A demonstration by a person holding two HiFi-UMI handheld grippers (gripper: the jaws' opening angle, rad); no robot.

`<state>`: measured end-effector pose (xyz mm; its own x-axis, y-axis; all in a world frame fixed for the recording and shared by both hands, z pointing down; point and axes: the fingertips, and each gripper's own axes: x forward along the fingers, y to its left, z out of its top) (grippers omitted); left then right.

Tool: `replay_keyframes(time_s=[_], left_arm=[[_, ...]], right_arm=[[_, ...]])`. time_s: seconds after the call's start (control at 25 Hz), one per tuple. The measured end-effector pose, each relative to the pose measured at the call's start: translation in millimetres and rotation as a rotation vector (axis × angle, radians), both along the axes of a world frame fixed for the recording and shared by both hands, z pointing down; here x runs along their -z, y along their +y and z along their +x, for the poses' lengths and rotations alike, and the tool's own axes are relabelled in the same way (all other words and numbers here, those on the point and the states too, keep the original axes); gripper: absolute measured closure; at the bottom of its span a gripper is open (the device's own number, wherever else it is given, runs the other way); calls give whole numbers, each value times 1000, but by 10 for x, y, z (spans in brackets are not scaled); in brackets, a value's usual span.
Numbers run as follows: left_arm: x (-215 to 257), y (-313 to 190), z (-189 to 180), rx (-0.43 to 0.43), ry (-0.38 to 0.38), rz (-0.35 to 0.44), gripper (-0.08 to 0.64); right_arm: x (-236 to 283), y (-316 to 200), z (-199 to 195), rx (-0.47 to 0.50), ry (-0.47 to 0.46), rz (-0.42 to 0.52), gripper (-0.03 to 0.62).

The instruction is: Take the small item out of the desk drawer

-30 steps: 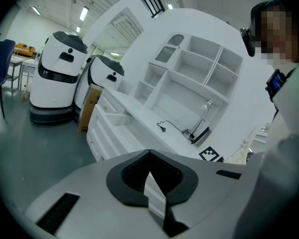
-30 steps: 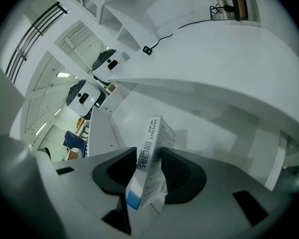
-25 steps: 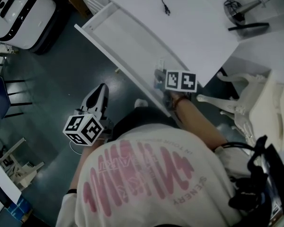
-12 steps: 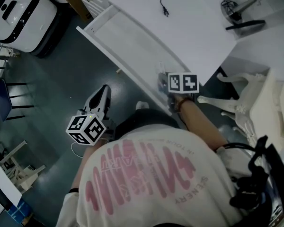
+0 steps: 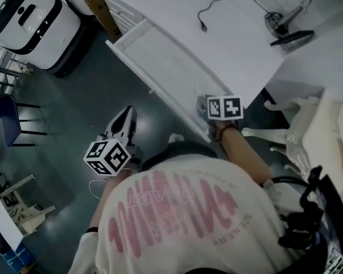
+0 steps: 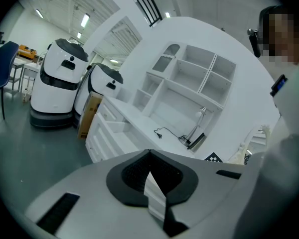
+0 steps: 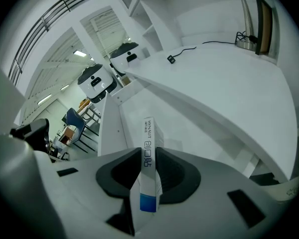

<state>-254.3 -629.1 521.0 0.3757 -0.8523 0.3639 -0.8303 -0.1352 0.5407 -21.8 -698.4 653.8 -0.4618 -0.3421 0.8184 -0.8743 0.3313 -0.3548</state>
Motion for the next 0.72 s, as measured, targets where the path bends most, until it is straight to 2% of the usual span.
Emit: replay_keyframes(time_s=[0.44,0.72], left_arm=[[345,260,-50,4,-17,84,532],[532,727,-41,-2,23,123,532]], right_arm=[[502,38,127,-82,-37,150,491],[1051,388,179,-123,-64,296,491]])
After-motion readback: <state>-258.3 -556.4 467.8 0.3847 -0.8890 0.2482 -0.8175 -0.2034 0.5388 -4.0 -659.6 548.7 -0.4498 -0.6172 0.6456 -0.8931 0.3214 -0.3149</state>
